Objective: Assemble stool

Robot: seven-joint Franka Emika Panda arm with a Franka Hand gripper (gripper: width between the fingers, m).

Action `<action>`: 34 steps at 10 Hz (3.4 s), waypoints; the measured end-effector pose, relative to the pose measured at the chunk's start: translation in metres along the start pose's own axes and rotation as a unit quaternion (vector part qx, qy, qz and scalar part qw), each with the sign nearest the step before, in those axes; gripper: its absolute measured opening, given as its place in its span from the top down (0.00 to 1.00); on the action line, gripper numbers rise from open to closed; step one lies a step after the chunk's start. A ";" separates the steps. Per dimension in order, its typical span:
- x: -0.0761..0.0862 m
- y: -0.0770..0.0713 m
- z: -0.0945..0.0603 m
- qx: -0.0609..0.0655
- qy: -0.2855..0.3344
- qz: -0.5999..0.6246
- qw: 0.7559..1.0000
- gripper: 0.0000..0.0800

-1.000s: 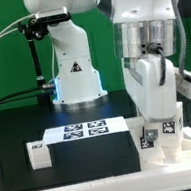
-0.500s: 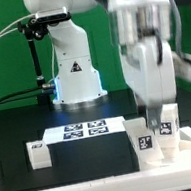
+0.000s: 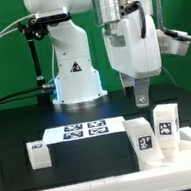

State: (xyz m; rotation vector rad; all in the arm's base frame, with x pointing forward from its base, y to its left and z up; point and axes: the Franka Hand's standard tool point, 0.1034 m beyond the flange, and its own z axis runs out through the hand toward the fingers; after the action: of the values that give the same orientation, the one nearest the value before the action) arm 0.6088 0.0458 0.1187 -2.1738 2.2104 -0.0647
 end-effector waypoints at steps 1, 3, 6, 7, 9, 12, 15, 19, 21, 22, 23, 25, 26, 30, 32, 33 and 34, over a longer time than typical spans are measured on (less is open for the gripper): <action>0.000 0.000 0.000 0.000 0.000 0.000 1.000 0.19; 0.004 0.000 0.000 0.009 0.002 -0.026 1.000 0.19; 0.047 0.029 0.006 0.037 0.006 -0.085 0.996 0.19; 0.065 0.033 0.006 0.040 0.009 -0.162 0.986 0.19; 0.090 0.039 0.009 0.029 -0.004 -0.253 0.967 0.19; 0.090 0.038 0.009 0.030 0.001 -0.344 0.939 0.19; 0.117 0.051 0.019 0.037 -0.010 -0.472 0.881 0.19; 0.146 0.078 0.039 0.014 -0.060 -0.616 0.786 0.19; 0.148 0.079 0.039 0.015 -0.058 -0.659 0.750 0.19; 0.151 0.080 0.039 0.012 -0.056 -0.690 0.721 0.19; 0.163 0.079 0.042 -0.006 -0.039 -0.729 0.683 0.19; 0.177 0.075 0.053 -0.036 -0.043 -0.750 0.659 0.19; 0.183 0.076 0.054 -0.033 -0.044 -0.748 0.661 0.19; 0.177 0.085 0.061 -0.130 -0.170 -0.718 0.662 0.19; 0.177 0.074 0.060 -0.195 -0.208 -0.722 0.630 0.19; 0.174 0.079 0.056 -0.223 -0.248 -0.706 0.624 0.19; 0.174 0.077 0.055 -0.237 -0.261 -0.695 0.627 0.19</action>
Offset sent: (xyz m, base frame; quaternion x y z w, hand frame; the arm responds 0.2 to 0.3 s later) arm -0.0489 -0.0477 -0.0064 0.0744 0.0177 -0.1362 0.9877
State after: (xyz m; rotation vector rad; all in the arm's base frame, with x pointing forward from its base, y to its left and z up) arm 0.5323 -0.1274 0.0597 -2.9350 -0.1252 1.0063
